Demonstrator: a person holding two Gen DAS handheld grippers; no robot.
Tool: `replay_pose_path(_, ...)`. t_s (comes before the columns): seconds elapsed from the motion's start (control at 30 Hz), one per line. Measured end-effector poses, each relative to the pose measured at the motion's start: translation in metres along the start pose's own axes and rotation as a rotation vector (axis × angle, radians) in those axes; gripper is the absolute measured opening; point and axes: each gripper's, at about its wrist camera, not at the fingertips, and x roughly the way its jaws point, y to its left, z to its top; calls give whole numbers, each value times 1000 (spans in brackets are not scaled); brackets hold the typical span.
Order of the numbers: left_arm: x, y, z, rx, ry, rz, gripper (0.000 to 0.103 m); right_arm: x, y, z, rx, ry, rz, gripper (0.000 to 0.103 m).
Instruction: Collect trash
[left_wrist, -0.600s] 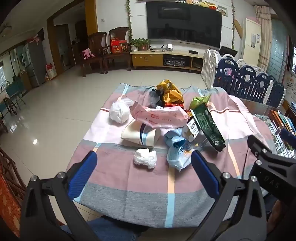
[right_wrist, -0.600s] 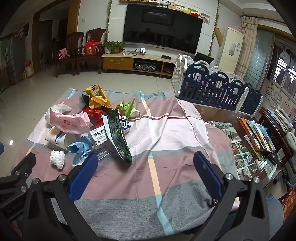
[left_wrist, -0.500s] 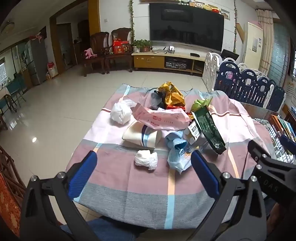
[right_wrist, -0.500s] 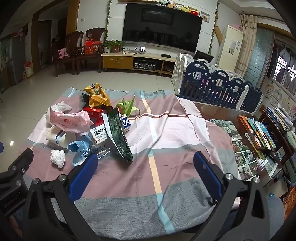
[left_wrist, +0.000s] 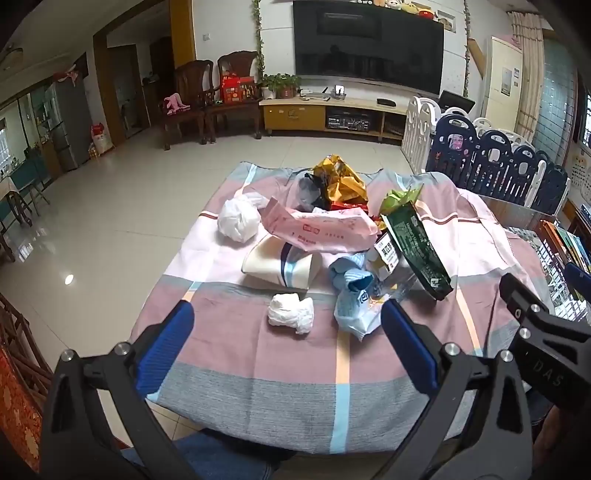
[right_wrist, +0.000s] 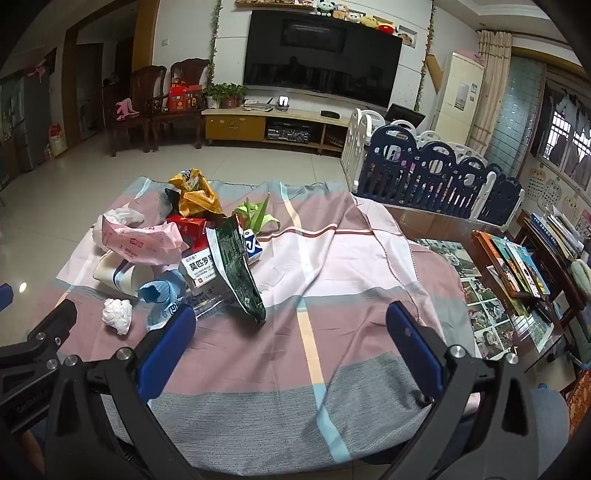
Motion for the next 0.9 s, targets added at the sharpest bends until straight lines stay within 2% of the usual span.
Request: replay_pose_path(0.9,0,2,0,0,-1,8,101,-1,-1,3,7,1,2,100)
